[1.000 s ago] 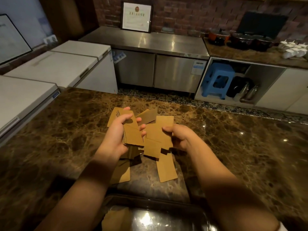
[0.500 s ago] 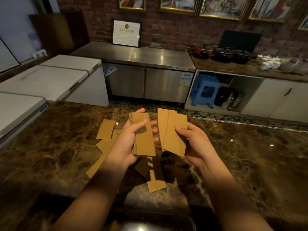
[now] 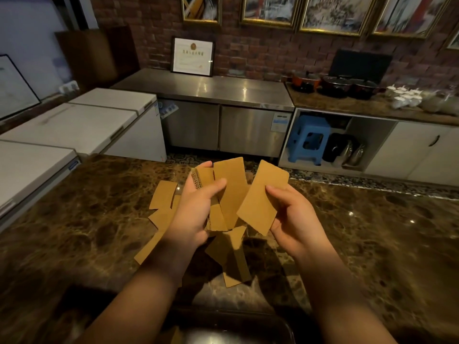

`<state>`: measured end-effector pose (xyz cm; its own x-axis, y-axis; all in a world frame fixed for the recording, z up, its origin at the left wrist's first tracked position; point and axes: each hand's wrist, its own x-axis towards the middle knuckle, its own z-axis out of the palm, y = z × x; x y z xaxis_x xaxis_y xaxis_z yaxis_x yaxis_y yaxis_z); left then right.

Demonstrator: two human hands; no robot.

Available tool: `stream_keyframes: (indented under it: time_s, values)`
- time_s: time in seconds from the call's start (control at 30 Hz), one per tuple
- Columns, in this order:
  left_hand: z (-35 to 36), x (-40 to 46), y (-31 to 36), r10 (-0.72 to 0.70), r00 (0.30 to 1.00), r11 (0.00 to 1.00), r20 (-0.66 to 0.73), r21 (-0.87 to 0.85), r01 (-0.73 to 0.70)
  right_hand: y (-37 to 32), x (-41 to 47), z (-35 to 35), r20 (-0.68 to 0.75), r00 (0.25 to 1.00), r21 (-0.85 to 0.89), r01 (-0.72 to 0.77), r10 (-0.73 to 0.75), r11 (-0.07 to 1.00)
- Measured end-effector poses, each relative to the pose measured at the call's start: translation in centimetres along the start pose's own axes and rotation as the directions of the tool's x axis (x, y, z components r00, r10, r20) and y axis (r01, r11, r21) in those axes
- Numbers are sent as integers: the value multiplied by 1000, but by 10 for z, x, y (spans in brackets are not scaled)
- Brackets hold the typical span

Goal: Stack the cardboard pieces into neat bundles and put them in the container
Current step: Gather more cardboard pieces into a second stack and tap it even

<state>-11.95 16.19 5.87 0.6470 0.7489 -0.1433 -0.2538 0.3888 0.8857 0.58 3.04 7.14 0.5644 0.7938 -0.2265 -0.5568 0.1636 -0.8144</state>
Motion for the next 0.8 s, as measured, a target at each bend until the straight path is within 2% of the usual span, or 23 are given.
stream_keyframes:
  time_s: [0.17,0.37,0.5,0.6,0.7,0.8]
  values:
    - [7,-6,-7,-56,992,997,110,-46,61,4,-6,16,75,996,-201,-34,50,979]
    - [1,-2,-5,-90,994,985,68,-138,98,5,-9,16,88,990,-213,-86,107,973]
    - [-3,-2,-7,-111,991,991,78,-67,117,5,-7,14,-9,999,-285,-35,34,958]
    - [-6,1,-8,-146,985,982,87,-106,155,2,-5,14,-99,995,-309,-35,4,950]
    - [-8,2,-10,-177,978,968,108,-161,193,-2,-8,13,-81,997,-314,-23,-2,949]
    - [-8,3,-8,-176,977,953,120,-229,200,-9,-14,10,-4,994,-276,104,-109,956]
